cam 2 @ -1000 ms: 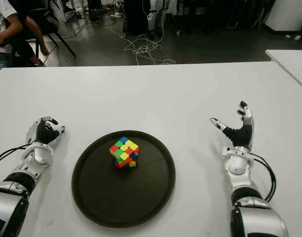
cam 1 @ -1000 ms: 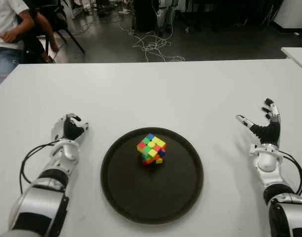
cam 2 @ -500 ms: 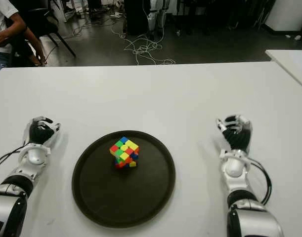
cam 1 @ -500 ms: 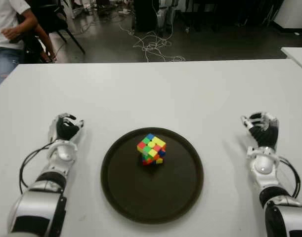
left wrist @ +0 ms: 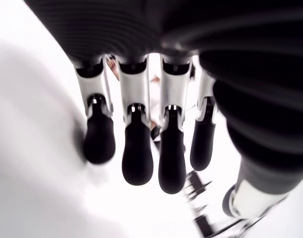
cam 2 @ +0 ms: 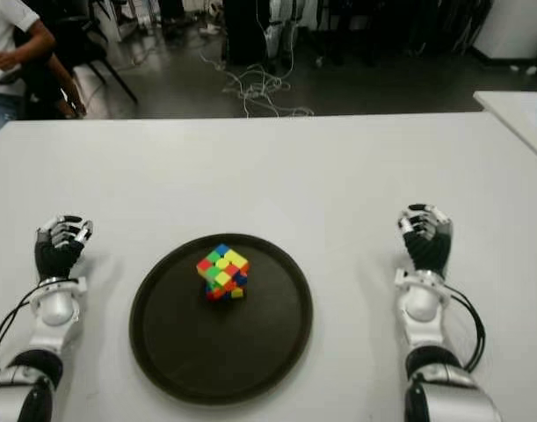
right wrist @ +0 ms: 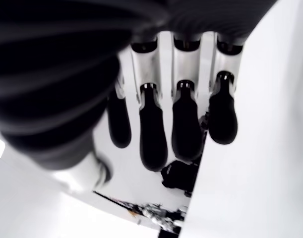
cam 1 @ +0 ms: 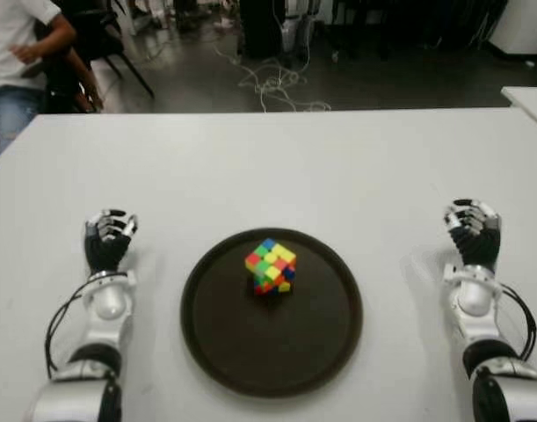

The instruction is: Pick up the Rubik's Cube and put it in the plate

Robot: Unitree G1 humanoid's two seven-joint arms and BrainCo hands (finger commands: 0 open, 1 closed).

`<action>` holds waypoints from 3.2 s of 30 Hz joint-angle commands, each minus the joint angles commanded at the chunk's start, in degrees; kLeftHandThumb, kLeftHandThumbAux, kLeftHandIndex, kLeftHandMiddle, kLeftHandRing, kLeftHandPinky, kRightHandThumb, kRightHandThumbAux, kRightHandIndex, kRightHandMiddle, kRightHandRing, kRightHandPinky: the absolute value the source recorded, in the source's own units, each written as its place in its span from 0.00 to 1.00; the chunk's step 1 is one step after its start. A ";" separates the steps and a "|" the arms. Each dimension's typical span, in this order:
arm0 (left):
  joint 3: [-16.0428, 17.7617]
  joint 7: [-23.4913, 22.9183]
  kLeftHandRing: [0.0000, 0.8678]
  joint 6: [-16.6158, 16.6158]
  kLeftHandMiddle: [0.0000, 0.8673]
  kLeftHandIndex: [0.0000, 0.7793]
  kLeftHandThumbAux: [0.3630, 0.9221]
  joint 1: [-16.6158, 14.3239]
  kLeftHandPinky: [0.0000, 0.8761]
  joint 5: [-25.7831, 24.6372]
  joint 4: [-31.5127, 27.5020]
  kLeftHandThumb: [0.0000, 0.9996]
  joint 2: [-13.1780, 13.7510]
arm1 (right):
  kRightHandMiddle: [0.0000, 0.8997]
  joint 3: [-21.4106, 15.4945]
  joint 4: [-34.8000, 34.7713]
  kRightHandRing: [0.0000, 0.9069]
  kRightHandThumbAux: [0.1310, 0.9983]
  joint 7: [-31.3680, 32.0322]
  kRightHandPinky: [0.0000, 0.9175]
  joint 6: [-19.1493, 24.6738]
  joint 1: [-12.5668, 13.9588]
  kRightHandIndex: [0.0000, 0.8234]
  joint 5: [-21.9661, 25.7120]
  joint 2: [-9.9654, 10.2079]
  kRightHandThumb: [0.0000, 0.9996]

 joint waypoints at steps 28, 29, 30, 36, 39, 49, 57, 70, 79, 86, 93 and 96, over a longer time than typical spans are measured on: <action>3.14 -1.43 0.84 -1.61 0.81 0.56 0.61 5.34 0.83 -1.89 -5.63 0.70 0.44 | 0.87 1.36 -24.30 0.87 0.69 -1.52 0.85 10.00 13.60 0.53 -1.79 3.57 0.69; 3.02 -1.53 0.84 -1.79 0.81 0.56 0.61 5.71 0.83 -1.84 -6.24 0.70 0.22 | 0.87 1.35 -25.13 0.87 0.69 -1.51 0.85 10.07 13.93 0.53 -1.92 3.41 0.69; 2.94 -1.61 0.84 -1.90 0.81 0.56 0.61 6.00 0.83 -1.80 -6.72 0.70 0.07 | 0.87 1.34 -25.79 0.87 0.69 -1.50 0.85 10.17 14.21 0.53 -2.02 3.30 0.69; 2.93 -1.91 0.86 -1.84 0.84 0.56 0.61 6.79 0.85 -1.94 -8.02 0.70 -0.51 | 0.87 1.09 -28.52 0.88 0.69 -0.99 0.87 10.19 15.58 0.53 -1.75 3.31 0.69; 3.09 -2.47 0.88 -1.90 0.85 0.56 0.61 7.04 0.87 -2.28 -8.07 0.70 -0.67 | 0.87 1.01 -29.88 0.88 0.69 -0.65 0.86 10.66 16.15 0.53 -1.60 3.28 0.69; 3.12 -5.17 0.89 -2.97 0.86 0.56 0.61 7.68 0.87 -2.97 -8.17 0.69 -1.20 | 0.87 0.39 -34.54 0.88 0.69 0.32 0.87 15.31 16.88 0.53 -0.72 3.80 0.69; 3.14 -6.57 0.89 -3.47 0.86 0.56 0.61 7.98 0.87 -3.58 -8.42 0.69 -1.72 | 0.88 0.46 -36.55 0.88 0.69 1.78 0.86 17.12 17.08 0.53 -0.71 3.80 0.69; 3.38 -6.78 0.87 -3.76 0.84 0.56 0.61 8.33 0.86 -4.08 -9.43 0.69 -2.52 | 0.87 0.30 -36.83 0.88 0.69 2.25 0.86 18.43 17.14 0.53 -1.20 3.57 0.69; 3.16 -6.00 0.87 -3.40 0.83 0.56 0.61 7.60 0.86 -3.57 -9.00 0.69 -2.74 | 0.87 -0.44 -36.94 0.88 0.69 3.12 0.86 18.90 16.30 0.53 0.09 3.81 0.69; 2.89 -5.43 0.87 -3.15 0.83 0.56 0.61 7.33 0.86 -2.99 -9.18 0.69 -2.60 | 0.88 -0.73 -37.22 0.88 0.69 3.23 0.86 19.54 15.85 0.53 -0.04 3.92 0.69; 2.77 -5.21 0.88 -3.29 0.85 0.56 0.61 7.35 0.87 -2.72 -9.48 0.69 -2.24 | 0.88 -0.26 -37.31 0.88 0.69 3.11 0.86 19.69 15.84 0.53 -1.07 3.90 0.69; 2.80 -4.92 0.88 -3.29 0.85 0.56 0.61 7.41 0.86 -2.55 -9.55 0.69 -2.15 | 0.87 -0.09 -37.53 0.87 0.69 2.83 0.85 20.15 15.86 0.53 -1.53 3.93 0.69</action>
